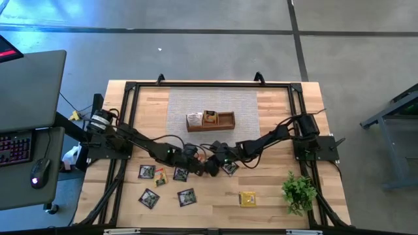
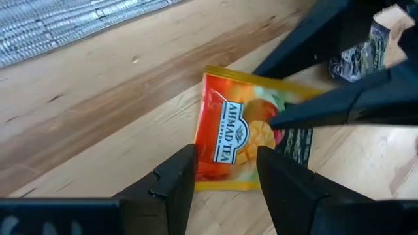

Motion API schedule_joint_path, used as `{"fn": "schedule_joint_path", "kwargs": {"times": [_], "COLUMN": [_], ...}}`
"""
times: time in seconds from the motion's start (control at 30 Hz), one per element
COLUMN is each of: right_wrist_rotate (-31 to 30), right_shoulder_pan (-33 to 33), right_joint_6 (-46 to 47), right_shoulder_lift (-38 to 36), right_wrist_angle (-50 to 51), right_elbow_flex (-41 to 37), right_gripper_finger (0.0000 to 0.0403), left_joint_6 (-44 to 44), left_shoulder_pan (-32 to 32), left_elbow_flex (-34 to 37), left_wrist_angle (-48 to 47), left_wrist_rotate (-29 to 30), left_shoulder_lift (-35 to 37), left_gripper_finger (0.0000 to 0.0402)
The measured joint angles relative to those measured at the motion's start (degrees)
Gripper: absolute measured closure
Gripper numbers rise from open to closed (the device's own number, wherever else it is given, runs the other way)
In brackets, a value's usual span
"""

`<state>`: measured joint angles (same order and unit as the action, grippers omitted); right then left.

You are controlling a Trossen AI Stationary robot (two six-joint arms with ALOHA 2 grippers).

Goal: Pick & Place Tea
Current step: Put the yellow tea bag into the middle section of the wooden organizer

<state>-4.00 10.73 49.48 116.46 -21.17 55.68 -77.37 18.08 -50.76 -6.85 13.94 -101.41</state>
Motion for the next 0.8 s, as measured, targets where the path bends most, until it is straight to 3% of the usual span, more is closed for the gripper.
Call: {"fn": "schedule_joint_path", "kwargs": {"times": [0.2, 0.53, 0.8], "right_wrist_rotate": [5.5, 7.0, 6.0], "right_shoulder_pan": [-0.7, -0.7, -0.6], "right_joint_6": [-1.3, -1.5, -10.2], "right_shoulder_lift": [-0.1, 0.0, 0.0], "right_wrist_angle": [0.7, 1.6, 1.7], "right_elbow_flex": [0.0, 0.0, -0.2], "right_gripper_finger": [0.0297, 0.0345, 0.0396], "left_joint_6": [-1.2, -2.4, 2.4], "left_shoulder_pan": [0.1, 0.0, 0.4], "left_elbow_flex": [0.0, 0.1, 0.2], "left_wrist_angle": [-0.1, -0.4, -0.7], "left_wrist_rotate": [2.4, 4.6, 6.2], "left_shoulder_lift": [-0.1, -0.1, 0.7], "left_gripper_finger": [0.0236, 0.0236, 0.0236]}}
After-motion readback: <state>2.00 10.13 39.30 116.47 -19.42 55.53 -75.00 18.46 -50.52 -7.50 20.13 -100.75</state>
